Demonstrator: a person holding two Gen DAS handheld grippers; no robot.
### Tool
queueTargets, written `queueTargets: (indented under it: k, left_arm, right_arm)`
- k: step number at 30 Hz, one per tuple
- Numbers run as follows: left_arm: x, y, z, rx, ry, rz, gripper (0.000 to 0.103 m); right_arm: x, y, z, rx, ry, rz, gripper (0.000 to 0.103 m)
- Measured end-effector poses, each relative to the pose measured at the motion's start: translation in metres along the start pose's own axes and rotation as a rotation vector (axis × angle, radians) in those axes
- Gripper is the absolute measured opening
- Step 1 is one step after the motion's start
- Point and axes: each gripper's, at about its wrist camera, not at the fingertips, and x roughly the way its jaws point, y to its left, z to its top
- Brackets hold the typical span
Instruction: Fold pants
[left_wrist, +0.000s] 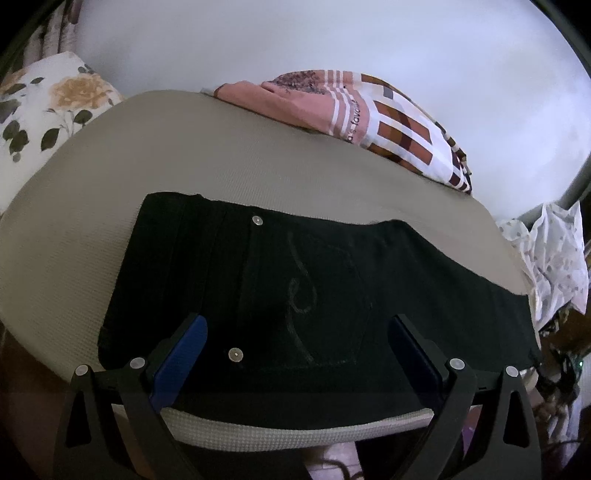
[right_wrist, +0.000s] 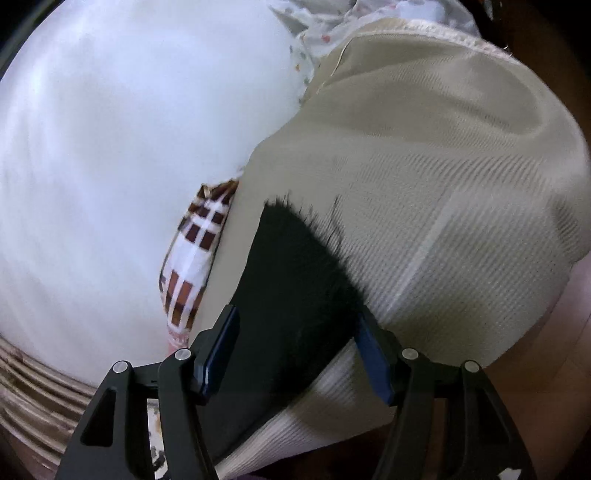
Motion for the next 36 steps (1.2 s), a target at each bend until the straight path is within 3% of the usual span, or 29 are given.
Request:
queueTargets:
  k: [4,11,13,14,15,21,29,36]
  left_arm:
    - [0.000,-0.007,-0.005,0.045,-0.001,0.010,0.098]
    - [0.008,-0.020,-0.012,0.099,0.016,0.017,0.098]
    - [0.008,-0.023,-0.013,0.117,0.014,0.023,0.098]
    - [0.007,-0.024,-0.013,0.120,0.011,0.023,0.098]
    - [0.006,-0.024,-0.013,0.121,0.007,0.021,0.098]
    - [0.006,-0.023,-0.012,0.106,0.018,-0.007,0.098]
    - [0.008,-0.025,-0.013,0.100,0.027,-0.011,0.098]
    - [0.008,-0.022,-0.014,0.112,0.002,0.063,0.098]
  right_arm:
    - [0.010,0.006,-0.008,0.006,0.039,0.023,0.061]
    - [0.028,0.021,-0.004,-0.028,0.018,-0.043,0.058]
    - [0.033,0.031,-0.005,-0.110,0.044,-0.169,0.037]
    - [0.037,0.033,-0.006,-0.137,0.074,-0.223,0.017]
    - [0.037,0.032,-0.006,-0.138,0.082,-0.234,0.012]
    - [0.027,0.033,-0.008,-0.087,0.061,-0.195,0.010]
    - [0.035,0.072,-0.018,-0.133,0.077,-0.151,0.010]
    - [0.054,0.105,-0.035,-0.168,0.131,-0.085,0.010]
